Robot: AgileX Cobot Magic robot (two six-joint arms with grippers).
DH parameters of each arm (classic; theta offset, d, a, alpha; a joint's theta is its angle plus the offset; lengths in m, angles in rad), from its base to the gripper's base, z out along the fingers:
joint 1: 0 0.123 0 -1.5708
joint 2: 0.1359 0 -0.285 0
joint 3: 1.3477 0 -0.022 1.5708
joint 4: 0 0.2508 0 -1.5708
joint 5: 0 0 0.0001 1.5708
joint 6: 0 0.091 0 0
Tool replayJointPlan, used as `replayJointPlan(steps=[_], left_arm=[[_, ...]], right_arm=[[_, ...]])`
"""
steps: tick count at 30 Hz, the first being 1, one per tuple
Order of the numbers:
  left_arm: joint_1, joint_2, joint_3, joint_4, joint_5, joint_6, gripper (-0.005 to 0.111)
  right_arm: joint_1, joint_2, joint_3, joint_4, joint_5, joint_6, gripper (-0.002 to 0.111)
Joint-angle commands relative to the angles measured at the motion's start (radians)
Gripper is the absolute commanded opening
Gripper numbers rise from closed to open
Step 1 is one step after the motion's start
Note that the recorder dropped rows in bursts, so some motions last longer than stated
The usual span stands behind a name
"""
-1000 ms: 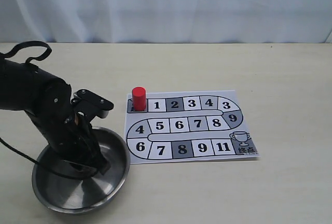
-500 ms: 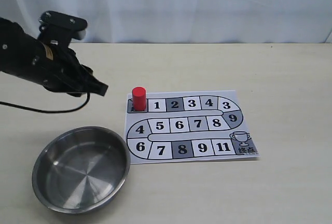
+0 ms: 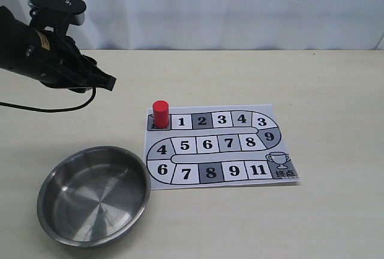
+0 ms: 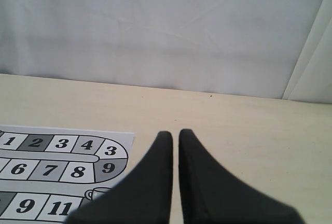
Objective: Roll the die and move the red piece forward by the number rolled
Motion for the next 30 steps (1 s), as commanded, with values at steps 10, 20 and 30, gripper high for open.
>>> replayJointPlan(steps=[10, 20, 30], left_arm=[[0.002, -0.008, -0.005, 0.003, -0.034, -0.001, 0.047], [0.002, -0.008, -0.005, 0.028, -0.032, -0.001, 0.054], [0.002, -0.010, -0.005, 0.081, -0.022, -0.003, 0.054]], right_arm=[[0.003, -0.004, 0.002, 0.002, 0.003, 0.001, 0.004], [0.003, -0.004, 0.002, 0.002, 0.003, 0.001, 0.004], [0.003, -0.004, 0.002, 0.002, 0.003, 0.001, 0.004]])
